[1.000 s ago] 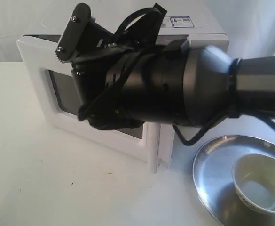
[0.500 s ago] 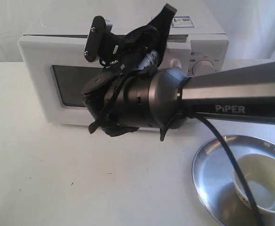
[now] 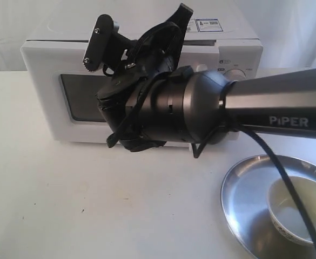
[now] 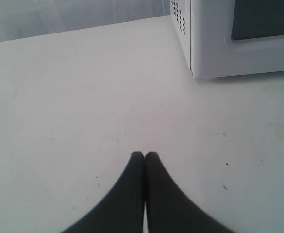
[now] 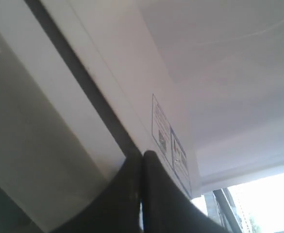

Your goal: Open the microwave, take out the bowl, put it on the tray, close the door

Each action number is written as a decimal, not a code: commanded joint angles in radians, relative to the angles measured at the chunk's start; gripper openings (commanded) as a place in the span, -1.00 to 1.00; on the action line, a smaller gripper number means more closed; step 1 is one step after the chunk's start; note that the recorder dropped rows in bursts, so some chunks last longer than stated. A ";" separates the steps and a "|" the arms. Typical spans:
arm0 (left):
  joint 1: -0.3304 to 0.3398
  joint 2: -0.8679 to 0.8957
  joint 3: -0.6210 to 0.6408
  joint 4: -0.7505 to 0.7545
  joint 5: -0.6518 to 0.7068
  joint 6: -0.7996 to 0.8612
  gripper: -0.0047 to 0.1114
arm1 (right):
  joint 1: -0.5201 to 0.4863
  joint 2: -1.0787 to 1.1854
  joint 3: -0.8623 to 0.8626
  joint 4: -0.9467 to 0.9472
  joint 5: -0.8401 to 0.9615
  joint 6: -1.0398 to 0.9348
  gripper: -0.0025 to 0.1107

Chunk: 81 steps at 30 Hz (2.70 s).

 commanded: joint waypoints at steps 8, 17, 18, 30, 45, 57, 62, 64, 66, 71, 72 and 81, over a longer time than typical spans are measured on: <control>-0.001 -0.002 -0.001 -0.004 -0.002 -0.006 -0.92 | -0.149 0.105 0.040 0.215 -0.248 0.042 -0.96; -0.001 -0.002 -0.001 -0.004 -0.002 -0.006 -0.92 | -0.121 0.060 0.091 0.055 -0.354 0.197 -0.96; -0.001 -0.002 -0.001 -0.004 -0.002 -0.006 -0.92 | -0.126 0.063 0.091 0.062 -0.367 0.197 -0.96; -0.001 -0.002 -0.001 -0.004 -0.002 -0.006 -0.92 | -0.182 0.119 0.091 -0.115 -0.272 0.324 -0.96; -0.001 -0.002 -0.001 -0.004 -0.002 -0.006 -0.92 | -0.154 0.017 0.139 -0.115 -0.256 0.470 -0.96; -0.001 -0.002 -0.001 -0.004 -0.002 -0.006 -0.92 | 0.173 -0.555 0.480 -0.115 -0.824 0.543 -0.96; -0.001 -0.002 -0.001 -0.004 -0.002 -0.006 -0.92 | 0.236 -0.732 0.559 -0.115 -0.966 0.591 -0.96; -0.001 -0.002 -0.001 -0.004 -0.002 -0.006 -0.92 | 0.236 -0.782 0.576 -0.115 -1.061 0.596 -0.96; -0.001 -0.002 -0.001 -0.004 -0.002 -0.006 -0.92 | 0.236 -0.825 0.583 -0.115 -1.175 0.624 -0.96; -0.001 -0.002 -0.001 -0.004 -0.002 -0.006 -0.92 | 0.236 -0.892 0.581 -0.115 -1.390 0.666 -0.96; -0.001 -0.002 -0.001 -0.004 -0.002 -0.006 -0.92 | 0.236 -0.905 0.581 -0.115 -1.406 0.668 -0.96; -0.001 -0.002 -0.001 -0.004 -0.002 -0.006 -0.92 | 0.236 -0.996 0.583 -0.115 -1.326 0.713 -0.96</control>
